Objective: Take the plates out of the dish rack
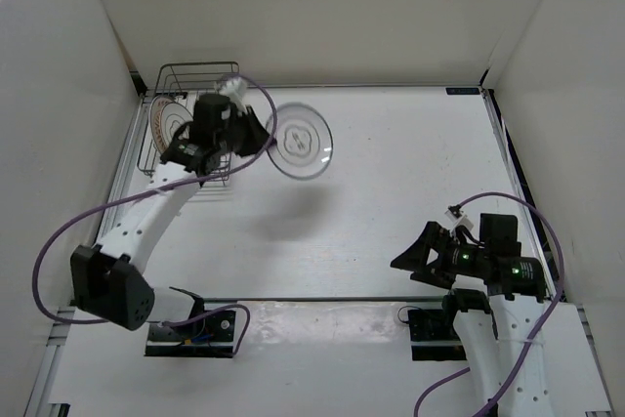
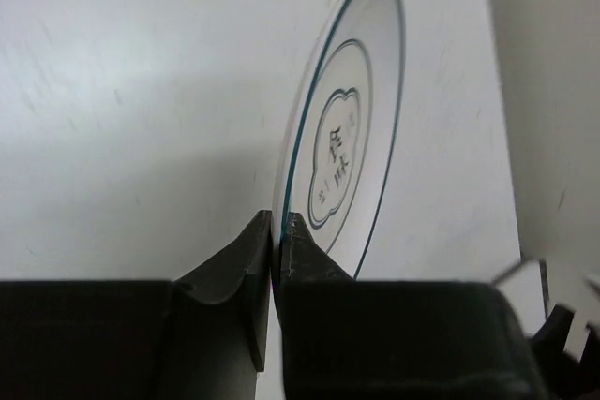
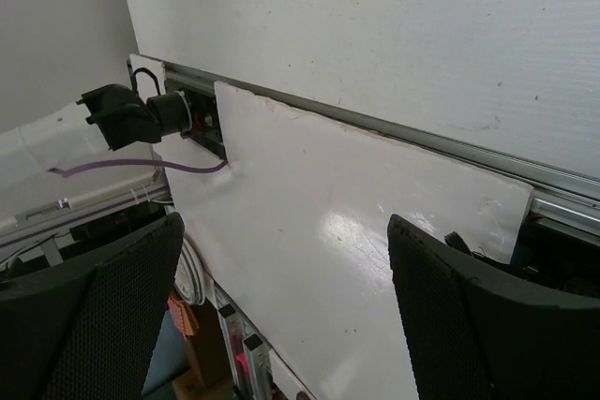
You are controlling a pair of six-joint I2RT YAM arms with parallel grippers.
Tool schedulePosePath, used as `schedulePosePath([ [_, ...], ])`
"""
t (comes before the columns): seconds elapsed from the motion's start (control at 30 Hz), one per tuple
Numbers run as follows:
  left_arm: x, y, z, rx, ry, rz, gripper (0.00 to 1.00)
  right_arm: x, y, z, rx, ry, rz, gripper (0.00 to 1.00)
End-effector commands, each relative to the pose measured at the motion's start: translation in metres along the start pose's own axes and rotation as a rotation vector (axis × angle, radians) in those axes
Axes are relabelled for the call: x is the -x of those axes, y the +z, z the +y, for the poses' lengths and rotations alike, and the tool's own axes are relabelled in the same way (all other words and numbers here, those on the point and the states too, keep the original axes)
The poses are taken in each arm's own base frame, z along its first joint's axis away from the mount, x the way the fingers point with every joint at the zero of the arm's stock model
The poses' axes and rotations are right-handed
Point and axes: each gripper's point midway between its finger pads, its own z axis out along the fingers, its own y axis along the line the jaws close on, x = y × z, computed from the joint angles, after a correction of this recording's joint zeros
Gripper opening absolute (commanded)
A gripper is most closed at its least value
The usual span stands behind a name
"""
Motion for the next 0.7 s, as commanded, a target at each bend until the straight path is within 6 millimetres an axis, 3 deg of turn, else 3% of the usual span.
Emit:
schedulePosePath([
  [0.0,-0.081,0.018,-0.013,-0.196,-0.194,0.234,0.0,-0.009,-0.002,0.005,0.033,-0.002,0.017,0.9],
  [0.07,-0.102,0.027,-0.02,-0.238,-0.215,0.274,0.0,-0.012,-0.002,0.003,0.031,-0.009,0.023,0.9],
  [0.1,-0.124,0.03,-0.011,-0.22,-0.239,0.318,0.0,-0.012,-0.002,0.003,0.033,-0.018,0.023,0.9],
  [0.13,-0.136,0.033,-0.015,-0.229,-0.231,0.344,0.0,-0.013,-0.002,0.002,0.035,-0.021,0.027,0.9],
  [0.37,-0.2,0.06,-0.003,-0.194,-0.231,0.485,0.0,-0.017,-0.002,0.001,0.031,-0.04,0.036,0.9],
  [0.5,-0.225,0.075,0.008,-0.166,-0.235,0.54,0.0,-0.018,-0.002,-0.003,0.01,-0.044,0.036,0.9],
  [0.67,-0.241,0.091,0.019,-0.145,-0.221,0.574,0.04,-0.019,-0.002,-0.006,-0.008,-0.054,0.034,0.9],
])
